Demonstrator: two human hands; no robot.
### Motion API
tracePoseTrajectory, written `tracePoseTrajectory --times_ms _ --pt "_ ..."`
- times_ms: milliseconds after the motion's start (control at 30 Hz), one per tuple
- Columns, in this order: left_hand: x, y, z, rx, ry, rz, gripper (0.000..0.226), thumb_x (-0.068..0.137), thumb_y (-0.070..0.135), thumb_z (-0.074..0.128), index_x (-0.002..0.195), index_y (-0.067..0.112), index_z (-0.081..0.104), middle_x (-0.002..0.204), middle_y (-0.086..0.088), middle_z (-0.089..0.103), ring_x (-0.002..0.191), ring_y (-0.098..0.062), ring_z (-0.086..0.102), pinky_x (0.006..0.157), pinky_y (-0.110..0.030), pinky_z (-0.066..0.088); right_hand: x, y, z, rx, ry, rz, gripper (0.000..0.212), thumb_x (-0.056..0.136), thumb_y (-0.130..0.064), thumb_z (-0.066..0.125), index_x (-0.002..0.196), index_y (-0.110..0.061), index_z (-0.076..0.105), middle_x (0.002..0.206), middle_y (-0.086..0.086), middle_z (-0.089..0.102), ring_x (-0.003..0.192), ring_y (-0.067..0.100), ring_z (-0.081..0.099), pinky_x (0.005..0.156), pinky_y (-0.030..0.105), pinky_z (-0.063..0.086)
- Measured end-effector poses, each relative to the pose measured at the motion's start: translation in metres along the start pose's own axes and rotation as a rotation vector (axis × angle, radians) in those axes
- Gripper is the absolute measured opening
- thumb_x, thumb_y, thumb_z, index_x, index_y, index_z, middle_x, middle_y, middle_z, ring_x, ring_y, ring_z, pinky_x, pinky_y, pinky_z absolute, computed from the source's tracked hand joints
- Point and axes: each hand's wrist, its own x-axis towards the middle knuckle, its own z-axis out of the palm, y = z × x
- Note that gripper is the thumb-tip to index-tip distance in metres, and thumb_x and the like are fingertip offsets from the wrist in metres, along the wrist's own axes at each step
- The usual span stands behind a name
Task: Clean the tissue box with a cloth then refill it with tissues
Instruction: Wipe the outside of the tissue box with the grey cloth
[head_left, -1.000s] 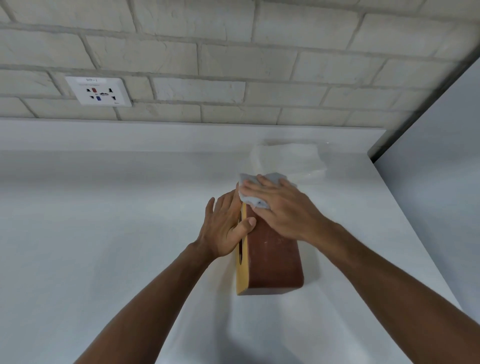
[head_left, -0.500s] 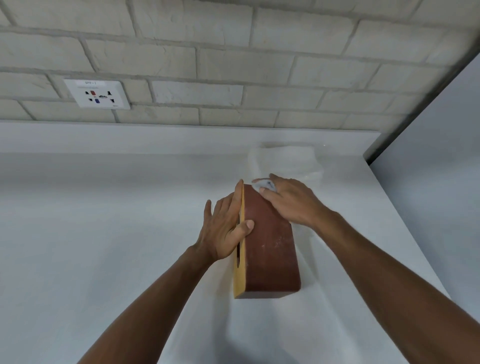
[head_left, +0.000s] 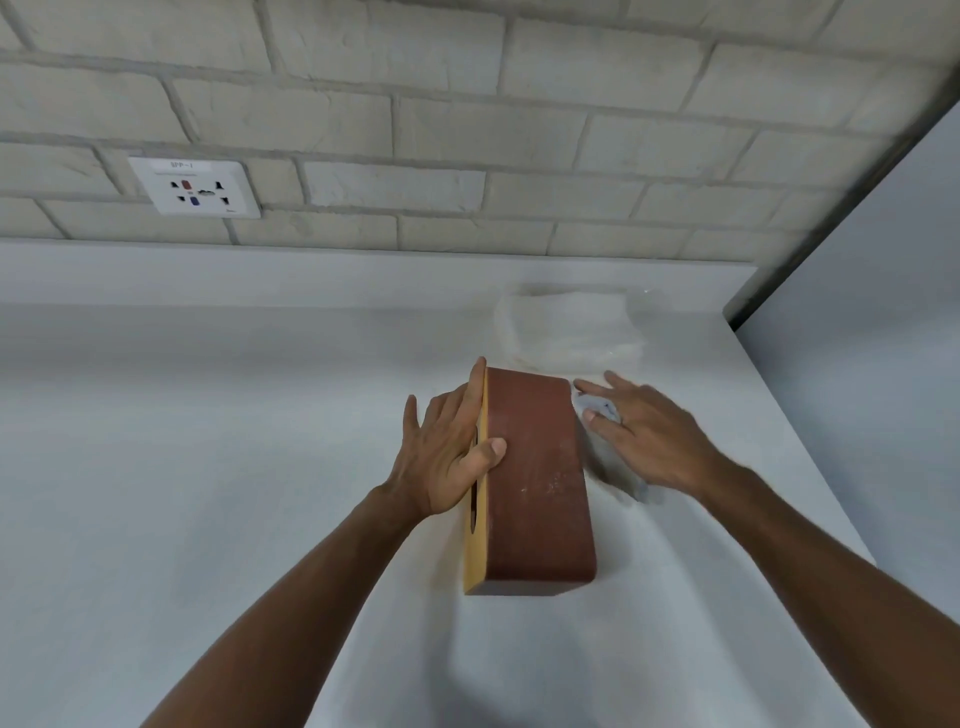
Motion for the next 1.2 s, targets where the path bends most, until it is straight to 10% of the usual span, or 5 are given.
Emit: tracePoseTrajectory --times_ms 100,200,367,1200 --pt "-0.001 -0.001 -0.001 -0.004 -0.004 -0.004 0.093 0.084 0.078 0.009 0.162 0.033 -0.015 0.161 0.005 0.036 0.148 -0.019 0.03 0.124 -0.066 0.004 -0.012 -0.001 0.021 0.233 0.188 0.103 0.035 0.103 -0.048 0.035 0.118 -0.035 0.064 0.118 -0.005 0.068 0.113 0.026 0.061 0.09 0.036 0.046" --pt "-0.001 -0.002 -0.001 -0.005 -0.016 -0.008 0.092 0.084 0.078 0.009 0.161 0.035 -0.016 0.164 0.005 0.034 0.149 -0.019 0.029 0.124 -0.066 0.004 -0.01 -0.008 0.02 0.553 0.367 0.166 0.029 0.103 -0.037 0.043 0.082 -0.027 0.061 0.082 -0.006 0.066 0.082 0.022 0.064 0.065 0.025 0.043" --pt "0.0 -0.001 -0.001 0.0 -0.02 -0.023 0.094 0.083 0.077 0.009 0.162 0.033 -0.016 0.166 0.002 0.032 0.15 -0.022 0.029 0.124 -0.066 0.004 -0.001 -0.013 0.015 0.108 0.186 -0.186 0.043 0.105 -0.037 0.037 0.149 -0.04 0.036 0.149 -0.026 0.035 0.142 0.0 0.027 0.113 0.028 0.026" --pt "0.002 -0.003 0.0 -0.01 -0.054 -0.027 0.092 0.082 0.08 0.007 0.161 0.039 -0.017 0.158 -0.001 0.042 0.149 -0.024 0.03 0.124 -0.065 -0.001 -0.011 -0.014 0.029 0.345 0.19 -0.107 0.046 0.104 -0.04 0.037 0.15 -0.042 0.032 0.159 -0.007 0.032 0.146 0.015 0.03 0.116 0.044 0.031"
